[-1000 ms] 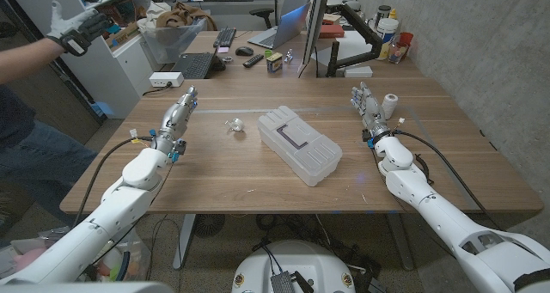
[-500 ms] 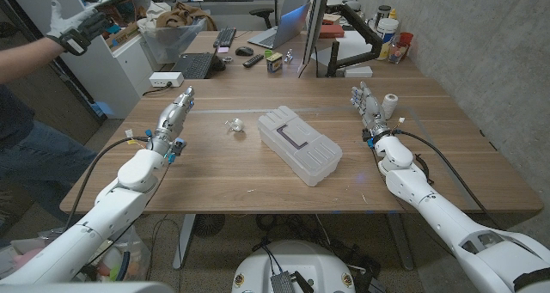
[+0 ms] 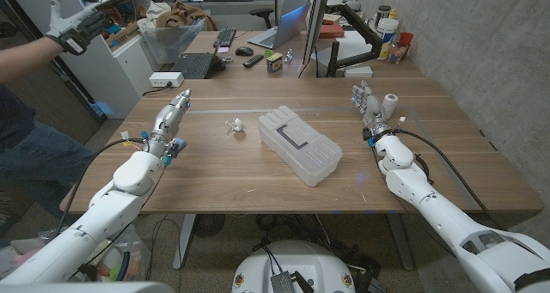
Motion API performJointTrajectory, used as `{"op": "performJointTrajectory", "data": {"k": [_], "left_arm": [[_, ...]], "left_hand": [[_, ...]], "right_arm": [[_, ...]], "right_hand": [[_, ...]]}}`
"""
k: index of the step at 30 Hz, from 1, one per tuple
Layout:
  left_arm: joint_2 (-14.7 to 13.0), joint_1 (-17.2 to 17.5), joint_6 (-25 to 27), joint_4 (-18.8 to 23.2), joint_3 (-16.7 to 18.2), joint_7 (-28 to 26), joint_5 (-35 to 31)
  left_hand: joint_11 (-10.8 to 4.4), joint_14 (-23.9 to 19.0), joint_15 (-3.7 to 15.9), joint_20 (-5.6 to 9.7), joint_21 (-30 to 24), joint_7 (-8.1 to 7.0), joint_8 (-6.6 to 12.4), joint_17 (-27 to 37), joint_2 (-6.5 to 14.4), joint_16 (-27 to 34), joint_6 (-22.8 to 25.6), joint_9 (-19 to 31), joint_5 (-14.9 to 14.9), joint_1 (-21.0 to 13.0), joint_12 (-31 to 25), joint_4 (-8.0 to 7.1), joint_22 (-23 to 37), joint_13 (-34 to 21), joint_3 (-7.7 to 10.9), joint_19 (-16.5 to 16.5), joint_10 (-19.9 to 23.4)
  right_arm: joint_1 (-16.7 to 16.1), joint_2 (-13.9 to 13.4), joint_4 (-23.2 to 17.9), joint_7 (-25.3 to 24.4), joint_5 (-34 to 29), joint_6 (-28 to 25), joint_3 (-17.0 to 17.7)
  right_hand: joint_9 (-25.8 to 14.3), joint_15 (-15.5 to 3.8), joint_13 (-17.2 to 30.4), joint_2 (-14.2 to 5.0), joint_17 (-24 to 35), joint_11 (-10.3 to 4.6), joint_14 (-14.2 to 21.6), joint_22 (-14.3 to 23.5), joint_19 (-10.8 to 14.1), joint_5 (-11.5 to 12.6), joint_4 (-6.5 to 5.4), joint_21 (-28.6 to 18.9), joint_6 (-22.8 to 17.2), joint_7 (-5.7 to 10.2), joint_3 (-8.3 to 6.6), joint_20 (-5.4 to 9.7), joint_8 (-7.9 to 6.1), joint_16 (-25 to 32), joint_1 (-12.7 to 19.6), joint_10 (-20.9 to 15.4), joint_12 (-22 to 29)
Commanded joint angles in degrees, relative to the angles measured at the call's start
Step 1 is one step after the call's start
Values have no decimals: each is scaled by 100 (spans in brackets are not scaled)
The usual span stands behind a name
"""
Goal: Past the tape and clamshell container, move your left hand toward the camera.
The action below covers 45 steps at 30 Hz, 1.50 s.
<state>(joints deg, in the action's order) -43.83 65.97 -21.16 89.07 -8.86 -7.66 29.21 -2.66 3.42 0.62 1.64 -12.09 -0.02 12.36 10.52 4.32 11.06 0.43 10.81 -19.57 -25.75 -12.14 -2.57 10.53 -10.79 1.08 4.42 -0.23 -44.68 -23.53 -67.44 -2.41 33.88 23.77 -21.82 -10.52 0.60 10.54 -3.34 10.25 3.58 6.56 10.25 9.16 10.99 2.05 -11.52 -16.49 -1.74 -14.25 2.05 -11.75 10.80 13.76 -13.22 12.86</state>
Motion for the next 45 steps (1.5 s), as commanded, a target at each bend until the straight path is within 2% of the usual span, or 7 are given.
{"op": "performJointTrajectory", "data": {"k": [1, 29, 45], "left_arm": [[-113, 152, -22, 112, 128, -97, -154], [-543, 452, 321, 464, 420, -490, -894], [-691, 527, 451, 477, 583, -407, -989]], "left_hand": [[-5, -37, -10, 34, -33, 6, 6, 20, 2, 20, 26, 7, -12, -78, -36, 42, 24, -29, 3, 11, 36], [-25, -64, -7, 51, -38, -27, -3, 24, 20, 15, 57, 10, 18, -212, -37, 117, 24, -31, 26, -15, 83], [-23, -67, -4, 28, -40, -33, -6, 25, 31, 9, 78, 11, 33, -289, -24, 159, 25, -33, 41, -25, 70]], "right_arm": [[-26, -25, -58, -53, -28, -32, 7], [76, 119, 98, -125, -101, 5, -67], [130, 154, 139, -215, -168, -20, -96]], "right_hand": [[-35, 6, 7, -26, 29, -9, 67, 28, 52, -7, 31, -1, -49, 10, 1, 33, -7, 8, -5, -35, -1], [-38, 20, 8, -46, 30, 4, 88, 28, 62, -6, 44, -4, -75, 24, 1, 34, 3, 5, -3, -48, -9], [-39, 17, 8, -56, 30, -5, 95, 28, 63, -7, 52, -4, -80, 32, 2, 31, 11, 3, -3, -51, -16]]}}
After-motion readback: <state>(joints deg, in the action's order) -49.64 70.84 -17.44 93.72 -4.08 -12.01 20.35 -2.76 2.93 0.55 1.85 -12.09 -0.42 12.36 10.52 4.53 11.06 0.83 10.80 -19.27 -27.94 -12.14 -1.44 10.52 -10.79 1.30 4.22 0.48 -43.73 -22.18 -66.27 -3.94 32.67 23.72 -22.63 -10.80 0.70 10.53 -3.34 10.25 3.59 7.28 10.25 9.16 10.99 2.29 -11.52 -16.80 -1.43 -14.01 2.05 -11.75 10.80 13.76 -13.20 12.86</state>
